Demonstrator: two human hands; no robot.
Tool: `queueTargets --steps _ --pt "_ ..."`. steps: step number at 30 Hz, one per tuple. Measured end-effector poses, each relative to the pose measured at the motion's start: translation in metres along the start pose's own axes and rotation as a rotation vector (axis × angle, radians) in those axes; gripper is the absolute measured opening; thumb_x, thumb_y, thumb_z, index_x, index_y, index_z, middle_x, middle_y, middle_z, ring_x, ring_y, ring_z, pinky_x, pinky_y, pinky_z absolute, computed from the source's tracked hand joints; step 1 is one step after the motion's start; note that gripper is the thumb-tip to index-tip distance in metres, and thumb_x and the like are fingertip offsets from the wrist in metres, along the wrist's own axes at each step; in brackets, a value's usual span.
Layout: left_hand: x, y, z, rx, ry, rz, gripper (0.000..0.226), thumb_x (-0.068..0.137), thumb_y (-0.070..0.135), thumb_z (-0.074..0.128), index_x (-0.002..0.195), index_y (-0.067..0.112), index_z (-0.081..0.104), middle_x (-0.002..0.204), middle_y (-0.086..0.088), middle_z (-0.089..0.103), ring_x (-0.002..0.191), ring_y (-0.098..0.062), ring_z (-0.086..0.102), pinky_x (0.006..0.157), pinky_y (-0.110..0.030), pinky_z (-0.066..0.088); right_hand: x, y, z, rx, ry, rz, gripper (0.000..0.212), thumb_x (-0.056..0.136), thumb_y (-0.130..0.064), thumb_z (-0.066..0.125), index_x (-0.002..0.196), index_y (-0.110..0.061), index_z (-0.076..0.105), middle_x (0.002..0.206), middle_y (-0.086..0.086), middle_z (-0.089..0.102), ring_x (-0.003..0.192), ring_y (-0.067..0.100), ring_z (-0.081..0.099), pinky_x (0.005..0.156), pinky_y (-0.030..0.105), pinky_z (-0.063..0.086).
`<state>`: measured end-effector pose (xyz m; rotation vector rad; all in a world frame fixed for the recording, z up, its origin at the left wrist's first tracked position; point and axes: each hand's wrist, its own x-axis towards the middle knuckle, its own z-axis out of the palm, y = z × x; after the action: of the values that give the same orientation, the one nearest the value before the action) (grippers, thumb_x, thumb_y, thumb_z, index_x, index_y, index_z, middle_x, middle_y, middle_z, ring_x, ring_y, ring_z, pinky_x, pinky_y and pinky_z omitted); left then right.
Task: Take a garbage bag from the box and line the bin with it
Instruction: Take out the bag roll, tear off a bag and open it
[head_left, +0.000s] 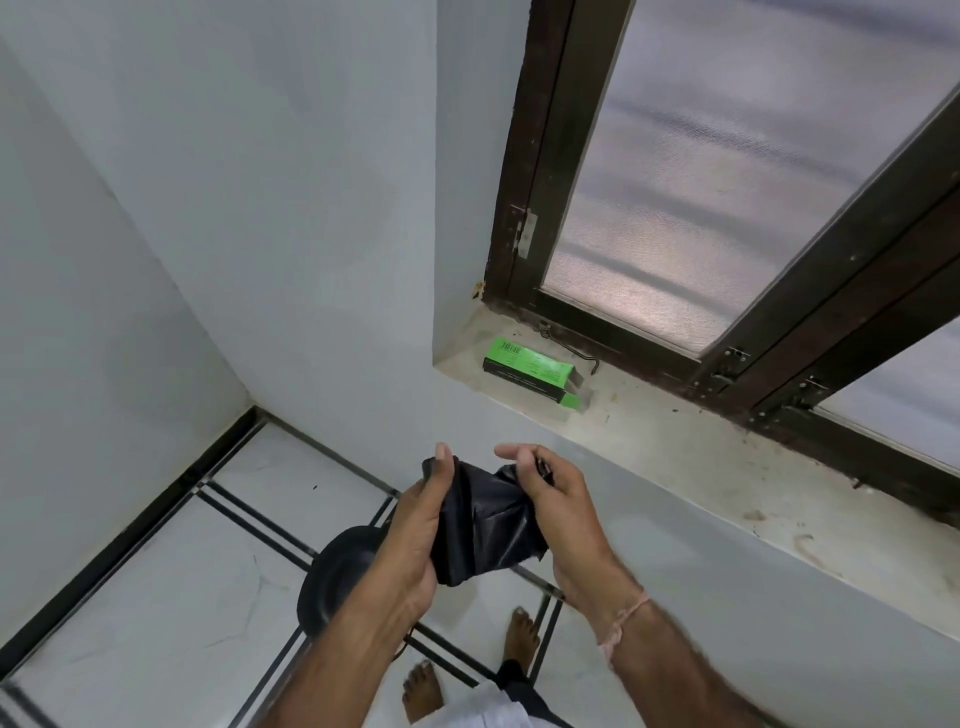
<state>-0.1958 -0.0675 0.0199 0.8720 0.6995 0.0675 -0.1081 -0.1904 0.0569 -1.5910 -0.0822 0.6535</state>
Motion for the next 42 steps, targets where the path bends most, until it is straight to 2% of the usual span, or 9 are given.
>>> queueTargets --steps 2,4,8,14,16,21,23,28,42 --pt "0.001 0.000 -0.002 0.008 -0.012 0.017 0.081 0.084 0.075 0.068 0.127 0.006 0.072 0.126 -0.026 0.074 0.119 -0.043 0.071 0.111 -0.060 0.050 -0.001 -0.002 0.001 -0.062 -0.088 -0.014 0.023 0.096 -0.031 0.074 0.100 -0.009 0.079 0.097 0.015 0.079 0.090 0.024 0.076 0.086 0.034 0.060" --pt "0.001 -0.001 -0.004 0.003 -0.027 0.012 0.080 0.084 0.075 0.069 0.126 0.006 0.073 0.127 -0.026 0.074 0.120 -0.043 0.071 0.111 -0.059 0.050 -0.001 -0.001 0.004 -0.116 -0.084 -0.005 0.025 0.092 -0.026 0.079 0.087 -0.002 0.075 0.078 0.013 0.073 0.075 0.025 0.070 0.075 0.037 0.057" --pt "0.001 -0.001 -0.005 -0.005 -0.045 0.007 0.084 0.084 0.080 0.062 0.127 0.009 0.074 0.129 -0.025 0.073 0.122 -0.044 0.069 0.110 -0.063 0.049 -0.001 0.002 0.007 -0.027 -0.011 0.023 0.031 0.100 -0.016 0.069 0.089 0.010 0.056 0.078 0.014 0.056 0.075 0.025 0.055 0.070 0.038 0.048" --pt "0.002 -0.003 -0.009 -0.018 -0.035 -0.003 0.084 0.089 0.080 0.055 0.130 0.008 0.073 0.132 -0.023 0.072 0.127 -0.041 0.067 0.117 -0.059 0.043 0.004 0.007 0.006 -0.005 0.064 0.008 0.010 0.103 -0.003 0.060 0.095 0.001 0.064 0.082 0.012 0.066 0.075 0.022 0.060 0.066 0.032 0.051" --pt "0.002 -0.003 -0.009 -0.025 -0.044 -0.009 0.085 0.087 0.081 0.056 0.128 0.009 0.074 0.131 -0.022 0.073 0.126 -0.039 0.068 0.117 -0.057 0.044 0.004 0.005 0.007 -0.048 0.068 -0.016 0.021 0.105 -0.001 0.054 0.095 -0.005 0.072 0.085 0.009 0.071 0.075 0.017 0.063 0.063 0.026 0.052" --pt "0.002 -0.001 -0.010 -0.014 -0.036 0.013 0.090 0.081 0.085 0.061 0.128 0.009 0.073 0.128 -0.023 0.074 0.122 -0.040 0.070 0.113 -0.059 0.048 0.001 0.003 0.008 -0.061 0.001 -0.013 0.025 0.108 -0.026 0.056 0.101 -0.016 0.077 0.082 0.001 0.070 0.051 0.007 0.059 0.038 0.021 0.042" --pt "0.002 -0.001 -0.012 -0.018 -0.030 0.023 0.086 0.083 0.082 0.062 0.127 0.009 0.074 0.128 -0.023 0.074 0.122 -0.040 0.070 0.114 -0.058 0.048 -0.001 0.003 0.008 -0.060 -0.053 -0.017 0.025 0.100 -0.037 0.068 0.101 -0.013 0.077 0.079 0.002 0.071 0.057 0.014 0.063 0.042 0.025 0.044" --pt "0.001 -0.002 -0.015 -0.044 -0.045 -0.003 0.081 0.085 0.080 0.061 0.124 0.011 0.076 0.129 -0.022 0.074 0.123 -0.039 0.070 0.112 -0.059 0.050 0.001 0.004 0.012 -0.085 -0.042 0.025 0.021 0.091 -0.022 0.080 0.085 -0.004 0.074 0.073 0.014 0.068 0.065 0.030 0.062 0.059 0.044 0.047" --pt "0.002 0.002 -0.019 -0.056 -0.031 -0.012 0.080 0.083 0.085 0.057 0.122 0.018 0.078 0.128 -0.015 0.076 0.120 -0.033 0.073 0.106 -0.056 0.055 0.008 0.008 0.011 0.015 0.059 0.077 0.011 0.099 -0.016 0.071 0.089 -0.014 0.074 0.084 0.000 0.073 0.077 0.012 0.069 0.064 0.023 0.059"
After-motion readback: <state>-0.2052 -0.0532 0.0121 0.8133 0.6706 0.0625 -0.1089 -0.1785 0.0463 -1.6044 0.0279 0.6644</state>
